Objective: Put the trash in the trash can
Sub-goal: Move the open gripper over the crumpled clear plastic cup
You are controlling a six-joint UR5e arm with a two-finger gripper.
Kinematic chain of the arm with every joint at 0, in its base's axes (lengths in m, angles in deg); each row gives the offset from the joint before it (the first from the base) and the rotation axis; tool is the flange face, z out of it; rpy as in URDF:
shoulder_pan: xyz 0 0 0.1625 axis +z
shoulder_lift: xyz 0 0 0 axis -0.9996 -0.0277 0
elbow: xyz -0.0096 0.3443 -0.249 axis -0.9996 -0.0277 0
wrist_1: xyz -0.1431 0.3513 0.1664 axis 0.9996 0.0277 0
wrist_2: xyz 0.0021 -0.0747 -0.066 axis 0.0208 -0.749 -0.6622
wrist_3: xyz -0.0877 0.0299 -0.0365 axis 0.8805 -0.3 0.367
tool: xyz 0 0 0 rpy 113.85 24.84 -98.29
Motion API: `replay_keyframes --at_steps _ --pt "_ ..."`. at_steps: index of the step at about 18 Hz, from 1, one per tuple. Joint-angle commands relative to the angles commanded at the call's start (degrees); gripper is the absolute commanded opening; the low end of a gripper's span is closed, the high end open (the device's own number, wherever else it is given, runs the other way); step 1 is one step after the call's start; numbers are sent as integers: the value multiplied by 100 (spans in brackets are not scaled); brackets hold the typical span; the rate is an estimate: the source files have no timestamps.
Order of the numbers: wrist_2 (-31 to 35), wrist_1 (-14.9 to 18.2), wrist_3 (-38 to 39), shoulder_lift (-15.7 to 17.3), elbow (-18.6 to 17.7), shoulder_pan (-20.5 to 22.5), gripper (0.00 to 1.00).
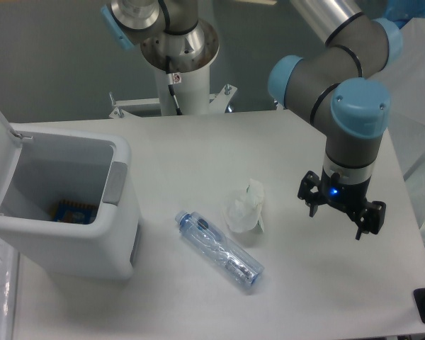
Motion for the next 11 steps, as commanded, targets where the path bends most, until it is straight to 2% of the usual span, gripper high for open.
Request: replay_keyframes --at_steps 6,9,10,11 --pt "150 -88 53 17 -263 -202 100" --pt "158 -290 402 53 -517 -220 100" --pt "150 -421 674 70 -667 -220 100" --pt "141 -709 755 79 -842 -220 100"
